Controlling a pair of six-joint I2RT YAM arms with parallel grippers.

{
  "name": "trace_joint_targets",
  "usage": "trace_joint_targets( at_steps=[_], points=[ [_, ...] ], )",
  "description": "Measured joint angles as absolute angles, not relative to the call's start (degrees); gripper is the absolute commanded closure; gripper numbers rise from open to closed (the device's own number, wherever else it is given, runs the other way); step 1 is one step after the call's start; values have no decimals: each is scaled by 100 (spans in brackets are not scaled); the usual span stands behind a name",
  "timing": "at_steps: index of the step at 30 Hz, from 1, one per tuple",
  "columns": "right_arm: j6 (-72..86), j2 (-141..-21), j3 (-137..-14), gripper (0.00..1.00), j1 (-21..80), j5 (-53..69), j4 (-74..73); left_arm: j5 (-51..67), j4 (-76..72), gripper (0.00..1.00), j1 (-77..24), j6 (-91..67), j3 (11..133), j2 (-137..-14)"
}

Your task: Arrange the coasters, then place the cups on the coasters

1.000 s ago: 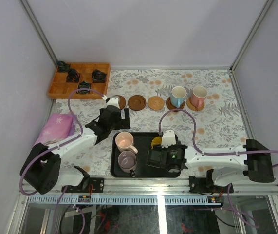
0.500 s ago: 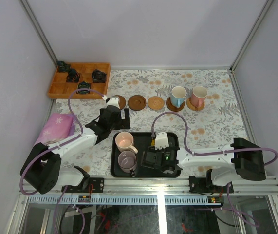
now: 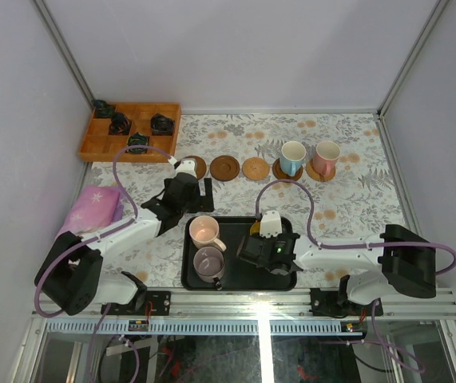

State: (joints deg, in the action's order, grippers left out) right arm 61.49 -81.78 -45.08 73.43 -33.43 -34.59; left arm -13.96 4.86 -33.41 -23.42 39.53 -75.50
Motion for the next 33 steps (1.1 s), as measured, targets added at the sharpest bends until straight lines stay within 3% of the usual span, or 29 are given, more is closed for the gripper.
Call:
trace_joint_targets(
  at_steps=[7,8,10,11,33],
  points=[
    [5846,-8128,-4486,56,7164,-3291,-3242,-1396,486,0,-3341,-2346,3953,-7603],
    [5804,-8128,-4488,62,7159,-3282,-3229,-1396,486,0,-3341,-2346,3953,-7612],
    [5723,-8128,-4488,93,7157,-3245,-3221,-1396,486,0,-3341,-2351,3953,-7640],
    [5699,-8128,-4491,99,7157,-3227,-3210,-1396,486,0,-3343,-2353,3953,-7655],
    [4525,-7789,-5144,100,6840,-3166,-3253,-1516,491,0,-3382,-2368,3953,-7723]
  ],
)
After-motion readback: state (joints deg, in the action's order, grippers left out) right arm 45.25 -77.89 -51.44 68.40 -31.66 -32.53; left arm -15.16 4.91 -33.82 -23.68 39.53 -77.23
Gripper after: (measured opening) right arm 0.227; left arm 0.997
